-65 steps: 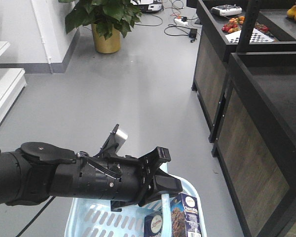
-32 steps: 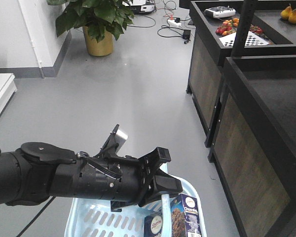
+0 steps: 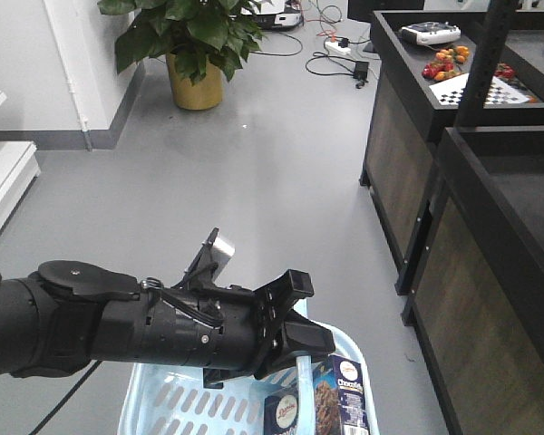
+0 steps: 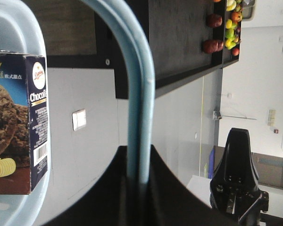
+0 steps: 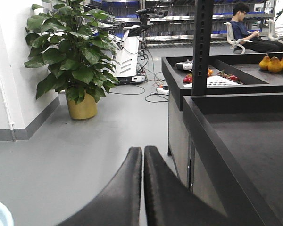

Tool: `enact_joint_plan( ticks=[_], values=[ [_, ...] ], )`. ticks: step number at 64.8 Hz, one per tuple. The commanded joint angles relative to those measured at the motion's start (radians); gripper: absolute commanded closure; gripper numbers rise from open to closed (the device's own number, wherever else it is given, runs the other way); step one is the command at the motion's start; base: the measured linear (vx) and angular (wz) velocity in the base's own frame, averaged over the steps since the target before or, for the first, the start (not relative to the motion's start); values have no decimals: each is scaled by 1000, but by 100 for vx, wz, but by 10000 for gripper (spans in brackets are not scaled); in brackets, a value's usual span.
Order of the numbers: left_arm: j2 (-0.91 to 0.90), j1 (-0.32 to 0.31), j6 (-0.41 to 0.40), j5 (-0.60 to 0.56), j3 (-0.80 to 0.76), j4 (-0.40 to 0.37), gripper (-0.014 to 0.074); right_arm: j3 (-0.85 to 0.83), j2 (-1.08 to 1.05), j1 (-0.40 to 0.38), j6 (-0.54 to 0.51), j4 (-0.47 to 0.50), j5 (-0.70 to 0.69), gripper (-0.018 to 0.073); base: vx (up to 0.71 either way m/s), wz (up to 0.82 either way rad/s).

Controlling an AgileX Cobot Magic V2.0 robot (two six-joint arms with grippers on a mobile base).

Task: Left arm holds basket, right arm returns cookies
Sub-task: 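Drive past the potted plant and produce counters carrying the basket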

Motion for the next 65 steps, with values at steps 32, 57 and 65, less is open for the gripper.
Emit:
enact_joint_plan(
  ticks=[32,57,65],
  values=[
    [-43,-2,-2,47,-29,-55,603,-1,-10,0,3,-3,-77,568,27,5],
    [-43,-2,-2,47,-29,-55,603,-1,-10,0,3,-3,-77,568,30,4],
    [-43,-2,-2,47,-29,-55,603,-1,-10,0,3,-3,-77,568,31,10]
  ],
)
